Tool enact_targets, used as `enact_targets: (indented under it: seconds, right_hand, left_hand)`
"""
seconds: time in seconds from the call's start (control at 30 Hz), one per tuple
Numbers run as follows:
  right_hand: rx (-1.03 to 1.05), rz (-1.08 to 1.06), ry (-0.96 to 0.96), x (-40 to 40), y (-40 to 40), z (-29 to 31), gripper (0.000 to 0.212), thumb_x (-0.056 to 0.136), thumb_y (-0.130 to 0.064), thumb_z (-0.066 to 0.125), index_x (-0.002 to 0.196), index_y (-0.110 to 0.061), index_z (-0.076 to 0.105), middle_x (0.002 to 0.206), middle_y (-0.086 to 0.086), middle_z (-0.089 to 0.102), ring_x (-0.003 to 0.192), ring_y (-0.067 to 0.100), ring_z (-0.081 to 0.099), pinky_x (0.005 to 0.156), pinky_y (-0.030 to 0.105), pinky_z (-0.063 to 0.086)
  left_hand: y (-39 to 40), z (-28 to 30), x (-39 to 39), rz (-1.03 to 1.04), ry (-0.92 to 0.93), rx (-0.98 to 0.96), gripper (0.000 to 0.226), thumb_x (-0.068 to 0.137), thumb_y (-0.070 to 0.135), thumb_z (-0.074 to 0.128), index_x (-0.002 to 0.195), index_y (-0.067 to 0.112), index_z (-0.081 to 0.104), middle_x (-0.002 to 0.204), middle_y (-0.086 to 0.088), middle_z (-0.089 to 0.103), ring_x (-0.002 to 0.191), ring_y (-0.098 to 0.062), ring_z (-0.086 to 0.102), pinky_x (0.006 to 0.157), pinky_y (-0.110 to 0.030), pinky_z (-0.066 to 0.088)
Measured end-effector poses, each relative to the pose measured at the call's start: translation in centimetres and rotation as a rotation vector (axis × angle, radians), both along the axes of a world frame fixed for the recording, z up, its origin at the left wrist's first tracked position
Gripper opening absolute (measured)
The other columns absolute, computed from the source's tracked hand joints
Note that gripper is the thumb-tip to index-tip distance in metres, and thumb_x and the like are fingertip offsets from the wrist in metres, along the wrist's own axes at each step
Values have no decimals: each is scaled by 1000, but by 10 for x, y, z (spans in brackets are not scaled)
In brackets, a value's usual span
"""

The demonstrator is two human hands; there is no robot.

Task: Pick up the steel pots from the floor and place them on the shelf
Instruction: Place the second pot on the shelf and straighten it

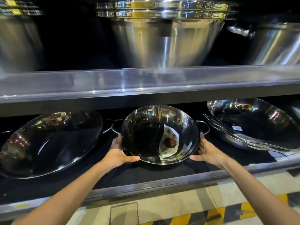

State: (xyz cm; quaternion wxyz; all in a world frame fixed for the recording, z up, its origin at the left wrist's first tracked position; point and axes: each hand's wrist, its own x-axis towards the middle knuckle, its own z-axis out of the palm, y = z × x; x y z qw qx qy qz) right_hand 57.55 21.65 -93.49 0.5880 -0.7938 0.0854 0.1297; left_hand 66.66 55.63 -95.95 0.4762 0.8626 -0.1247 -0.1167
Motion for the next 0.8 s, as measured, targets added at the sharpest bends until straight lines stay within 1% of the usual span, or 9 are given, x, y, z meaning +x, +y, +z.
enact_targets:
  seconds: [0.03,0.1,0.17,0.3,0.4,0.47,0.6,0.7,0.8]
  right_hand:
    - [-3,42,7,2,-4,1,119,72,9,72,145,-30,-14,136,-11,45,120,-1,45,103,19,36]
    - [-10,92,3,4,-11,0,107,67,-2,81,140,-41,12,127,-21,50,114,-9,50,98,11,41]
    - [-38,71,-24,6,-14,-2,90,65,-8,83,119,-54,28,118,-24,51,111,-7,51,103,18,38]
    - [-57,-24,-88,24,-18,-10,72,72,-2,77,115,-44,37,111,-18,58,123,14,51,113,39,35]
    - [-60,-49,-93,38,-22,-10,81,73,-1,75,130,-38,31,110,-24,53,129,17,43,116,46,30]
    - [-64,-61,-80,45,-26,-10,91,73,-1,75,140,-34,25,115,-19,52,132,17,41,117,47,29]
    - [-82,-58,-38,51,-31,-10,93,72,-3,77,142,-31,23,128,-8,50,135,20,39,117,48,29]
    - [-110,-48,-13,51,-34,-7,94,73,-5,76,144,-30,20,143,1,45,137,21,36,117,46,27]
    - [-164,-30,14,54,-37,-2,101,74,-5,76,148,-26,10,147,6,41,139,24,33,118,47,26]
  left_hand:
    - [-3,1,0,1,0,-33,89,49,24,91,119,47,40,140,0,26,91,6,49,79,-8,42]
    - [-7,4,-2,12,8,-90,78,48,21,91,94,60,41,134,4,28,95,-2,53,88,-21,47]
    - [-12,5,-3,43,9,-119,78,48,17,91,90,58,39,131,5,27,101,-9,52,96,-29,47]
    - [-25,9,-3,91,37,-136,78,51,15,90,97,52,40,124,8,26,115,-17,44,105,-34,42]
    - [-33,13,-1,109,70,-102,94,53,17,89,128,34,35,131,4,26,125,-24,41,110,-42,40]
    - [-38,13,-1,129,73,-98,105,55,17,89,138,29,26,139,-2,24,128,-26,40,112,-45,39]
    - [-42,10,-3,145,99,-101,119,55,18,89,146,24,12,146,-4,19,133,-26,36,113,-46,37]
    - [-46,8,-4,162,112,-112,121,55,18,89,147,24,9,147,-3,18,135,-26,34,113,-45,37]
    - [-50,6,-6,164,97,-82,121,56,22,88,147,26,9,149,-5,15,137,-27,31,114,-45,36]
